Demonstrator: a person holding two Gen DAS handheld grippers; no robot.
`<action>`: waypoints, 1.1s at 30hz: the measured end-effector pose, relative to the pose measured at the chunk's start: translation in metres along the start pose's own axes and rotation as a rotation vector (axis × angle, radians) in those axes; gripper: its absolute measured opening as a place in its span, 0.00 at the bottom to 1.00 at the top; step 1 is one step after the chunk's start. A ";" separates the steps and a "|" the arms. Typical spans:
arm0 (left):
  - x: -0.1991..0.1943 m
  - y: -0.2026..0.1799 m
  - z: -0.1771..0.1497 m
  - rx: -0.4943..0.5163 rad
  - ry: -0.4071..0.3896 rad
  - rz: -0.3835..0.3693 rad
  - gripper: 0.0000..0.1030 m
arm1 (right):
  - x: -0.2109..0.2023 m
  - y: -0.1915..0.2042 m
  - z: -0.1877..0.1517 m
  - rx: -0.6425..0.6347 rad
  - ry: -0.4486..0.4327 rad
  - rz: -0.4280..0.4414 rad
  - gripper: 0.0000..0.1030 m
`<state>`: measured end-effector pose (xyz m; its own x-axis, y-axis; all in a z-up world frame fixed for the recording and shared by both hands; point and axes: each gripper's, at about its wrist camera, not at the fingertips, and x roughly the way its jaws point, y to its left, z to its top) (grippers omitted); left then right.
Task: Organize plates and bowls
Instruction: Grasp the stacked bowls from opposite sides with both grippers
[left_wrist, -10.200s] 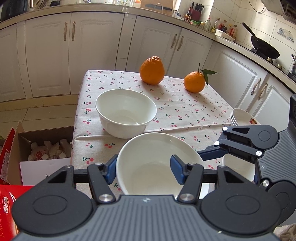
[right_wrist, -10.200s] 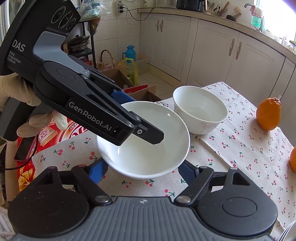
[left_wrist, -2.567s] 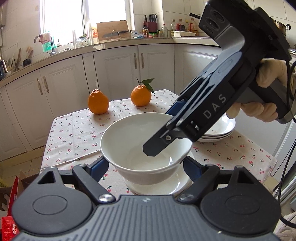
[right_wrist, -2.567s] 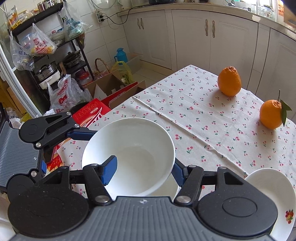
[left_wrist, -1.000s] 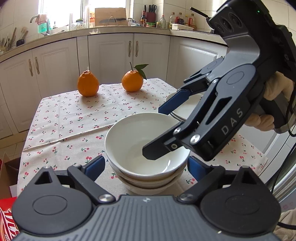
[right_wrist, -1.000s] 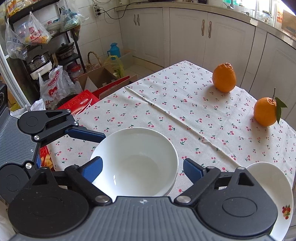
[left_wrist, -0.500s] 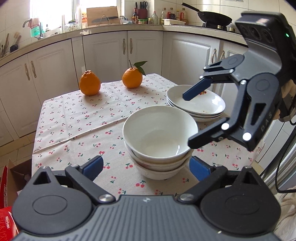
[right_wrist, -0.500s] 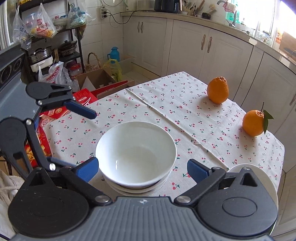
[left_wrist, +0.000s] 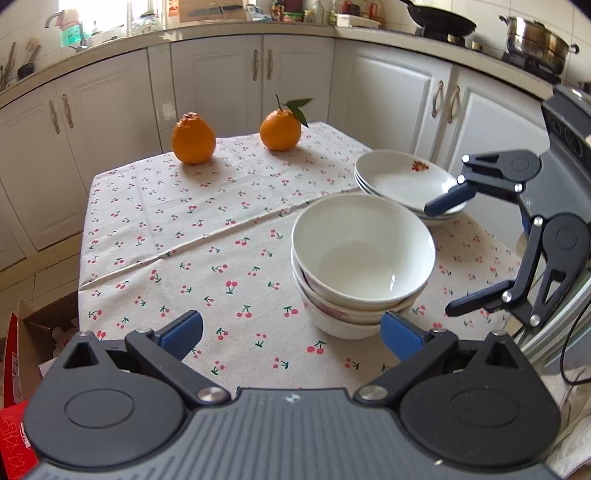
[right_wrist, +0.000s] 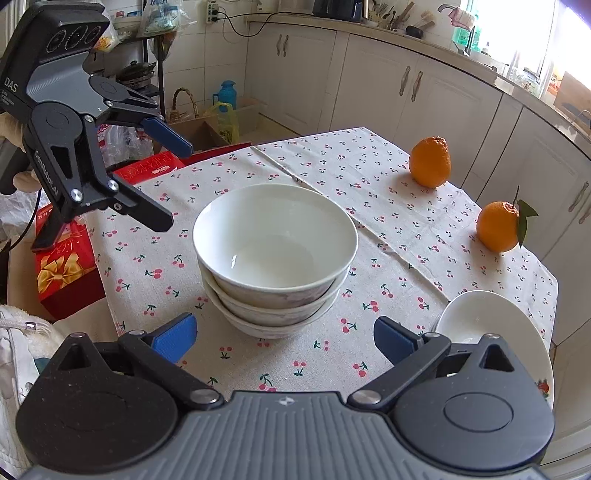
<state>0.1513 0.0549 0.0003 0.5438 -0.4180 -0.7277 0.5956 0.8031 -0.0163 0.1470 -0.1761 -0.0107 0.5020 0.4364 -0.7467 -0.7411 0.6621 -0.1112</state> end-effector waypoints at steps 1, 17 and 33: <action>0.007 -0.002 -0.001 0.027 0.015 -0.009 0.99 | 0.002 -0.001 -0.001 -0.003 0.003 0.001 1.00; 0.063 -0.015 0.001 0.267 0.086 -0.154 0.95 | 0.046 -0.012 -0.002 -0.114 0.072 0.056 1.00; 0.077 -0.015 0.009 0.338 0.111 -0.286 0.87 | 0.061 -0.021 0.014 -0.174 0.086 0.198 0.94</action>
<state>0.1895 0.0075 -0.0491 0.2735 -0.5404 -0.7958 0.8824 0.4703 -0.0161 0.1998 -0.1552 -0.0451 0.3057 0.4886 -0.8172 -0.8901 0.4513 -0.0632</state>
